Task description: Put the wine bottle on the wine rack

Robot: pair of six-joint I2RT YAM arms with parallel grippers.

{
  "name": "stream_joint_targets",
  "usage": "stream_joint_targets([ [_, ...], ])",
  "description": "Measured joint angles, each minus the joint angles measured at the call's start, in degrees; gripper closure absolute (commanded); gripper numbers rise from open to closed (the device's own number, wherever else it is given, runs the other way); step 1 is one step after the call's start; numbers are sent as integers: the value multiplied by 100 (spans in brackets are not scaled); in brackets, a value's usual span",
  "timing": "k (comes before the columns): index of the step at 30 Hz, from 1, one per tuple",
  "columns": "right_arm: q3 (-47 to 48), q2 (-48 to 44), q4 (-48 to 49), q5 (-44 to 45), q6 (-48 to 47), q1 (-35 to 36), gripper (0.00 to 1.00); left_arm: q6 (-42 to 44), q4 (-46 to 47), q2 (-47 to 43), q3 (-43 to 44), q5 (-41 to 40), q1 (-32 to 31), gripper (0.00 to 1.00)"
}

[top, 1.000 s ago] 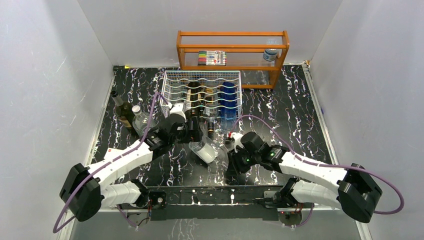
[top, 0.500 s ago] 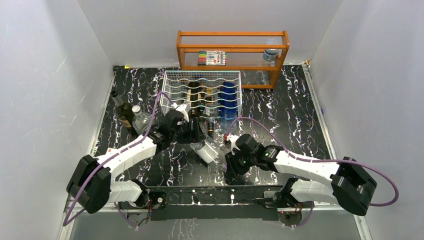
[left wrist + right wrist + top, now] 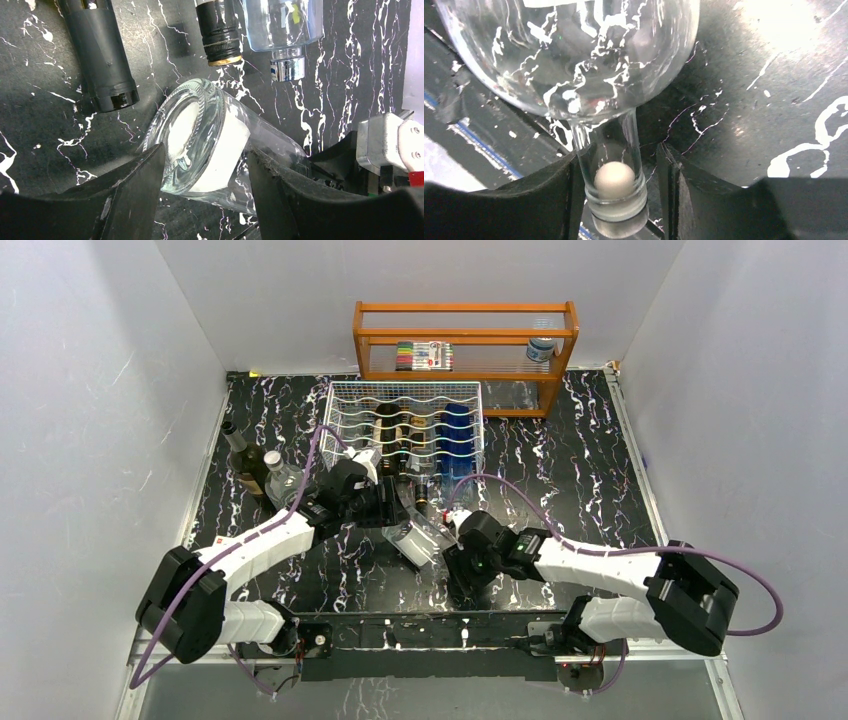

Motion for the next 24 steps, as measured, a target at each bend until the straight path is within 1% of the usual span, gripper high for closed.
stream_joint_targets([
  [7, 0, 66, 396, 702, -55, 232, 37, 7, -4, 9, -4, 90, 0, 41],
  [10, 0, 175, 627, 929, -79, 284, 37, 17, -4, 9, -4, 114, 0, 43],
  [12, -2, 247, 719, 1034, -87, 304, 37, 26, -4, 9, -4, 146, 0, 46],
  [20, -149, 293, 1049, 1126, -111, 337, 35, 52, 48, 9, -4, 201, 37, 51],
  [24, -240, 284, 1266, 1143, -184, 343, 36, 68, 127, 9, -28, 212, 48, 55],
])
